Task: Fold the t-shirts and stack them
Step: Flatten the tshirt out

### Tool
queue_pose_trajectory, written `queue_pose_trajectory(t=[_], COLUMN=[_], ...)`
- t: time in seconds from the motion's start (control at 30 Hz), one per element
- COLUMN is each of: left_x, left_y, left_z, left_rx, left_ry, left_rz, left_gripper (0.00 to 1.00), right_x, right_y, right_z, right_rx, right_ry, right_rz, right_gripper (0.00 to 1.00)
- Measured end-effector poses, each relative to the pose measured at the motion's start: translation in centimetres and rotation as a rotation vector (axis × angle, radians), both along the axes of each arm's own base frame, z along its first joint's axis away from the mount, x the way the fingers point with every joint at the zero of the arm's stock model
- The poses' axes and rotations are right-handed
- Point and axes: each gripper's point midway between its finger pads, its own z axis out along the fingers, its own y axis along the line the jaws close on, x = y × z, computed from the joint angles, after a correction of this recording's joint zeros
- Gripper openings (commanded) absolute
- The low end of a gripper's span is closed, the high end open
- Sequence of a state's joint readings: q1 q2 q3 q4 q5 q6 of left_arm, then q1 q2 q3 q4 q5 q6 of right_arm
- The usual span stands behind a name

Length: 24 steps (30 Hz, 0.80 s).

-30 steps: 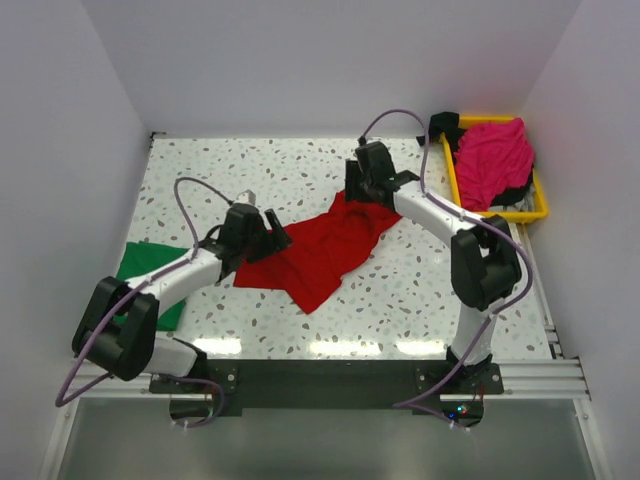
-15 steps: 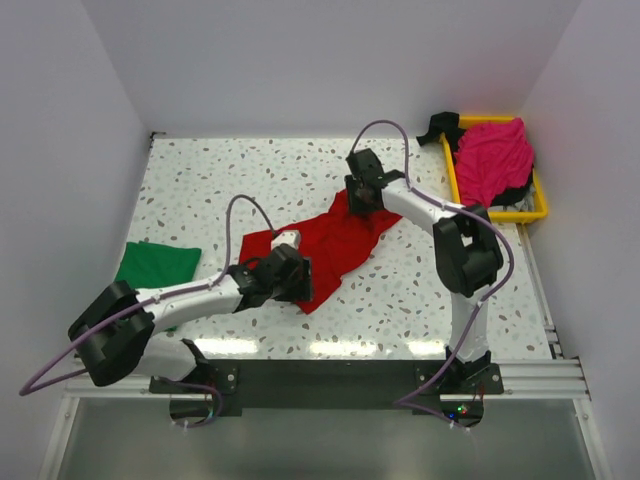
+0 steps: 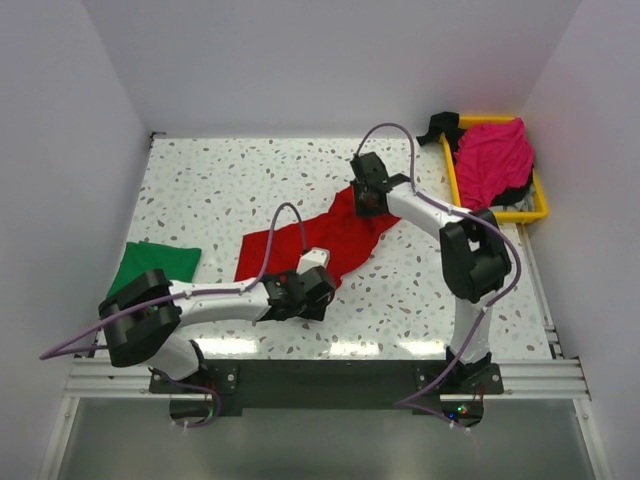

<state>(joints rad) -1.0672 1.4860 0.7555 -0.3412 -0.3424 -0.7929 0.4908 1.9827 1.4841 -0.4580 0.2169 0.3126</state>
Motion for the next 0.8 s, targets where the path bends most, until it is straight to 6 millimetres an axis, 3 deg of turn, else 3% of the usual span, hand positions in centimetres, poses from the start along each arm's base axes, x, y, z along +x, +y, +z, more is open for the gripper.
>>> queue_pose_trajectory(t=[0.17, 0.27, 0.5, 0.63, 0.67, 0.73, 0.8], left_x=[-0.1, 0.0, 0.6, 0.7, 0.7, 0.7, 0.9], left_y=[-1.1, -0.4, 1.1, 2.1, 2.4, 3.1, 3.8], left_z=[-0.2, -1.0, -1.0, -0.9, -0.8, -0.5, -0.1], left_rx=[0.037, 0.083, 0.144, 0.175, 0.176, 0.168, 0.150], left_ry=[-0.019, -0.020, -0.054, -0.069, -0.072, -0.078, -0.085], left_rz=[-0.021, -0.007, 0.041, 0.064, 0.073, 0.091, 0.113], left_gripper=[0.54, 0.43, 0.14, 0.04, 0.02, 0.01, 0.00], right_x=[-0.1, -0.3, -1.4, -2.8, -3.5, -4.8, -5.8], right_y=[0.1, 0.0, -0.4, -1.0, -1.3, -2.0, -2.5], right_z=[2.3, 3.5, 5.5, 6.1, 6.2, 6.6, 6.9], right_rx=[0.038, 0.058, 0.096, 0.132, 0.140, 0.159, 0.170], right_ry=[-0.044, -0.069, -0.103, -0.118, -0.120, -0.132, -0.142], right_rz=[-0.014, -0.021, -0.043, -0.063, -0.069, -0.084, -0.091], right_gripper=[0.10, 0.09, 0.03, 0.01, 0.01, 0.15, 0.21])
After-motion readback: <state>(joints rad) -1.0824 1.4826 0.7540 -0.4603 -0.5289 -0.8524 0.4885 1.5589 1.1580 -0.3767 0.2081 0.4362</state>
